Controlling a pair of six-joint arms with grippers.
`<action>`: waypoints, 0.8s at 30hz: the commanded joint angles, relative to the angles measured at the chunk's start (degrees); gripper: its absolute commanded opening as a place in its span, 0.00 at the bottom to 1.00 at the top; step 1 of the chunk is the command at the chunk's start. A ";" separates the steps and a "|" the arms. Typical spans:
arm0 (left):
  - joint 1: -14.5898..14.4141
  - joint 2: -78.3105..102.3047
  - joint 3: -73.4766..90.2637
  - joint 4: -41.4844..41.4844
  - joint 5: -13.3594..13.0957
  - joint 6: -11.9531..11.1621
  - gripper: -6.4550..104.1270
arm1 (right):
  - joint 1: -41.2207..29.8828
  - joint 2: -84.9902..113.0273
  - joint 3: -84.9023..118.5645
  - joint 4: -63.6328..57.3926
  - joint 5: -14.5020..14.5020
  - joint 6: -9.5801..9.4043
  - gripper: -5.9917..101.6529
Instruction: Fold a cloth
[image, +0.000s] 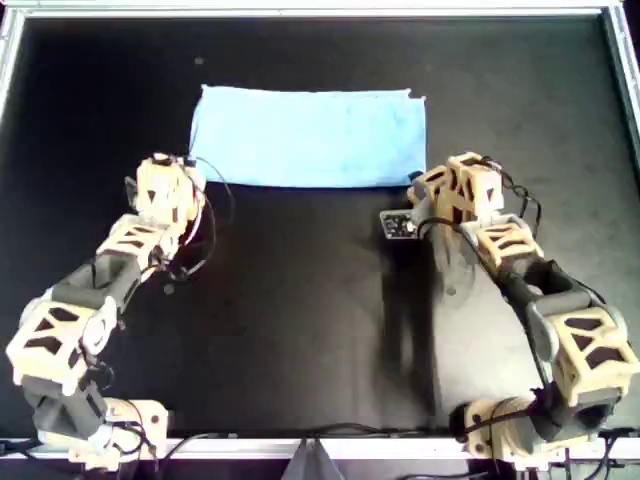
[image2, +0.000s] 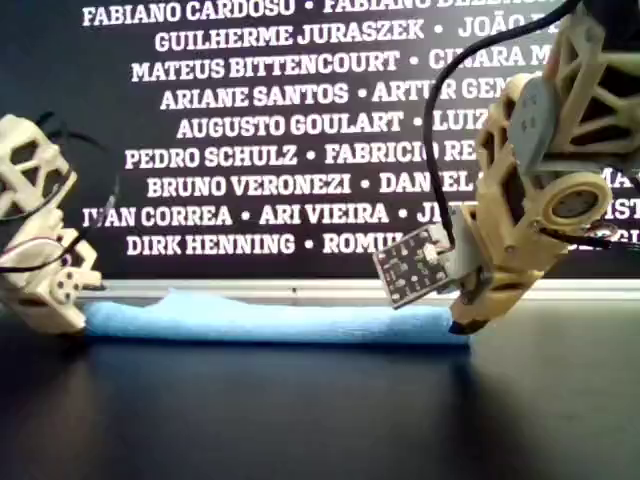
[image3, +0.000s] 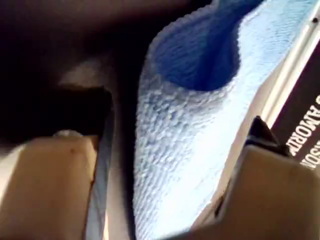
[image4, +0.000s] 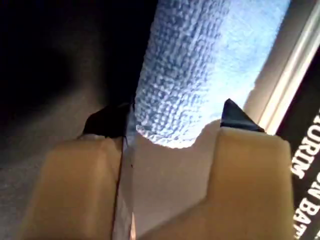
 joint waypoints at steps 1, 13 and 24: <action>-0.09 -1.49 -5.27 -1.14 0.18 0.18 0.91 | -0.26 0.79 -6.33 -2.64 0.26 -0.35 0.71; 0.18 -4.48 -8.88 -1.05 0.18 0.18 0.91 | 0.09 -3.78 -11.51 -1.05 -0.62 -0.18 0.83; -0.18 -4.57 -8.79 -1.05 0.18 0.18 0.90 | 0.18 -3.87 -11.43 -0.62 0.18 -0.26 0.83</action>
